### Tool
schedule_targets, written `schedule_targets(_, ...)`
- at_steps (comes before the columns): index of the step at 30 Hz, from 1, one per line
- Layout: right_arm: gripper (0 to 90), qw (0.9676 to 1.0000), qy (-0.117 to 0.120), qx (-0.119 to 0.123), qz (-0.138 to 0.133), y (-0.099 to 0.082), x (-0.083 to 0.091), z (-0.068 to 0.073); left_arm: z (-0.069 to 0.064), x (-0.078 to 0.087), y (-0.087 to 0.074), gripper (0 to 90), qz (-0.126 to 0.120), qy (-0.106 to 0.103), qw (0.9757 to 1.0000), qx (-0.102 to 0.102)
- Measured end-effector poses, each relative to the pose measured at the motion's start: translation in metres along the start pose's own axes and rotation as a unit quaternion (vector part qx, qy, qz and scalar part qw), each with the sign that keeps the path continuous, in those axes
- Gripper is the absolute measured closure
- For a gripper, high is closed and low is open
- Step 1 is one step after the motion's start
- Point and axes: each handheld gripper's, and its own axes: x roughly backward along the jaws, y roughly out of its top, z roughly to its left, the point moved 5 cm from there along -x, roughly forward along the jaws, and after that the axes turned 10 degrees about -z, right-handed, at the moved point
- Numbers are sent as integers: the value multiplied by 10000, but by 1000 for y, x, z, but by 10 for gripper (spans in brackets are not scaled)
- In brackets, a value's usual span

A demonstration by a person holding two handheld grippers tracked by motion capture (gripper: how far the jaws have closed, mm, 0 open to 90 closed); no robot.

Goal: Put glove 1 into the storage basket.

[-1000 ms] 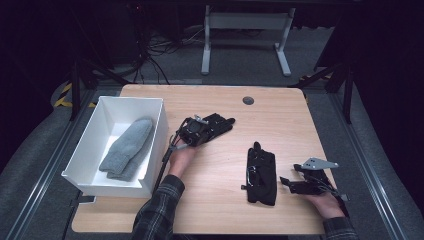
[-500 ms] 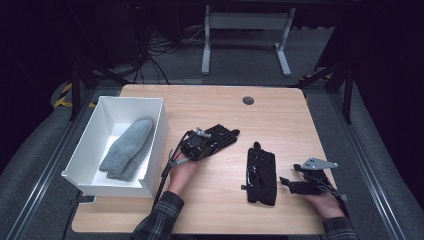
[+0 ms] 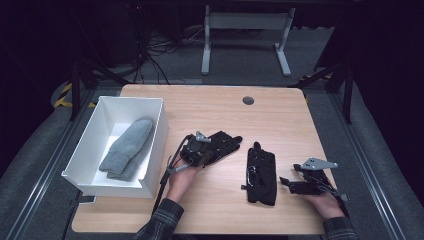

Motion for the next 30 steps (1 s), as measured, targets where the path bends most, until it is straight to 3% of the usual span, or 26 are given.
schedule_targets(2,222,10000,-1,3,0,0,0,0,4,0,3,899,-35,55,10000,2)
schedule_targets(3,222,10000,0,1,-1,0,0,0,15,-2,9,899,-52,147,9999,75)
schedule_targets(5,223,10000,1,-1,-1,0,0,0,19,-3,11,899,-70,171,9997,132)
schedule_targets(6,223,10000,7,-12,-1,0,0,0,28,-6,15,899,-143,264,9993,204)
schedule_targets(8,223,10000,9,-15,-2,0,0,0,35,-9,15,899,-40,387,9990,204)
schedule_targets(9,223,10000,10,-19,-2,0,0,0,45,-12,16,899,-30,519,9984,224)
schedule_targets(15,223,10000,14,-28,-7,0,0,0,60,-20,8,899,309,693,9966,330)
schedule_targets(18,223,10000,28,-33,-6,0,0,-1,57,-20,4,899,297,622,9970,365)
schedule_targets(30,223,10000,13,-22,-6,0,0,0,23,-4,-11,899,532,125,9985,89)
